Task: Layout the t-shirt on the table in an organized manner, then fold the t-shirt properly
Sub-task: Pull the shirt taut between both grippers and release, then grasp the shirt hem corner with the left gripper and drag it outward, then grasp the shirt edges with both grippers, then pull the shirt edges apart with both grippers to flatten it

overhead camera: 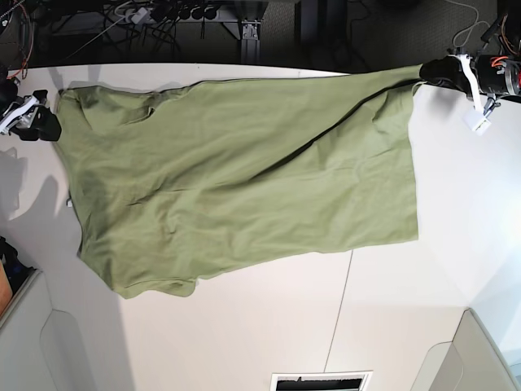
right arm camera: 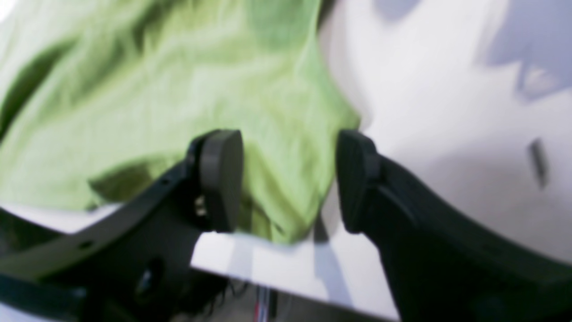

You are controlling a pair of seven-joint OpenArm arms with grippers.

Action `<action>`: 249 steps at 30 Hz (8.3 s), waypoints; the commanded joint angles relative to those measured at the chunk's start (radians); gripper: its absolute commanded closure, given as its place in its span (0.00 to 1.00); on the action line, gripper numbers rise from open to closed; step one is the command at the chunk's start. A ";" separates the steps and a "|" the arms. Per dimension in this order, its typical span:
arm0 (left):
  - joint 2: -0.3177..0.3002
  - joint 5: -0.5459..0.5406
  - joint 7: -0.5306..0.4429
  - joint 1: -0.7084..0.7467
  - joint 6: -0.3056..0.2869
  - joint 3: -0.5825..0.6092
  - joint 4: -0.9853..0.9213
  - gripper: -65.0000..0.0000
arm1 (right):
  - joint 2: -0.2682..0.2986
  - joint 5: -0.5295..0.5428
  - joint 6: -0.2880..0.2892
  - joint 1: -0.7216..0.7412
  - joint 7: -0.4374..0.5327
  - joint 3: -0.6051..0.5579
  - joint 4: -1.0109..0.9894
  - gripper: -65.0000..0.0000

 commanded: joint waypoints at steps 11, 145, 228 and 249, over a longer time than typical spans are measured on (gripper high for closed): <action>-0.023 -0.105 0.011 0.008 -0.003 -0.018 0.013 0.53 | -0.061 -0.111 0.004 0.245 0.108 -0.159 -0.047 1.00; 0.097 0.485 -0.329 -0.682 -0.003 0.509 -0.133 0.77 | 0.073 -0.138 -0.009 0.029 0.059 -0.326 -0.034 1.00; 0.190 0.113 -0.156 -0.202 -0.003 -0.005 -0.168 1.00 | -0.087 -0.008 -0.019 -0.073 0.052 -0.045 -0.154 1.00; 0.167 0.330 -0.445 -0.305 -0.003 -0.005 -0.065 1.00 | -0.053 -0.080 0.004 0.130 0.102 -0.006 -0.095 1.00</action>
